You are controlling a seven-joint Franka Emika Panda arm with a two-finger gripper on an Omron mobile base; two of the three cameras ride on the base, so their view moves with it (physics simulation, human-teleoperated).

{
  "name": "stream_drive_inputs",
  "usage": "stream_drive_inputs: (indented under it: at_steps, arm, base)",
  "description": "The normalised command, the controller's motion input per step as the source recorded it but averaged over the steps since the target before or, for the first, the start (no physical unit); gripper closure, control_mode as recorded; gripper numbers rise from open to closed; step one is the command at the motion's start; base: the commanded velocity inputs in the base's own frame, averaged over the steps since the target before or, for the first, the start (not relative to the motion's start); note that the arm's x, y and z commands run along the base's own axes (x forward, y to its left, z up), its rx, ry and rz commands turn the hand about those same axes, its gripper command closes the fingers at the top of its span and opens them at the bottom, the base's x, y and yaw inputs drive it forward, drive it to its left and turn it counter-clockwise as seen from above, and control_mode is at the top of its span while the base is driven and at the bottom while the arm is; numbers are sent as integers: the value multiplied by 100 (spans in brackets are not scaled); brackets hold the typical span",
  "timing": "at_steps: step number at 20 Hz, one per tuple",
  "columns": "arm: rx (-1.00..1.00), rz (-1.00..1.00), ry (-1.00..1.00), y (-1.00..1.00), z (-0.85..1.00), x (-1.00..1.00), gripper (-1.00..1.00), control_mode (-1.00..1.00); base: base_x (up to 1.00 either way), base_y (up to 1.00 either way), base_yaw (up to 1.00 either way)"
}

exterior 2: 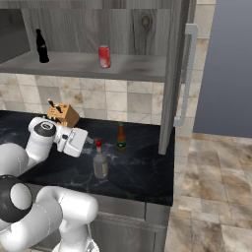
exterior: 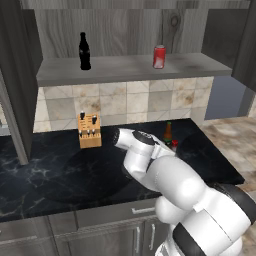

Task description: Sort all alcoholic drinks to one cabinet, and non-alcoholic drinks to the other.

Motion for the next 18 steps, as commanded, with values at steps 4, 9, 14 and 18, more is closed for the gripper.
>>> stream_drive_inputs:
  at_steps: [4, 9, 14, 18]
  arm:
    - [0, 0, 1, -11, -1, 0, -100, -100]
    - [-1, 0, 0, -10, -8, 0, -100, -100]
    - [-2, 0, 0, -6, -12, 5, -100, -100]
    - [-1, 0, 0, -1, -8, 11, -100, -100]
  base:
    - [0, 0, 0]
    - [0, 0, 0]
    - [0, 0, 0]
    - [0, 0, 0]
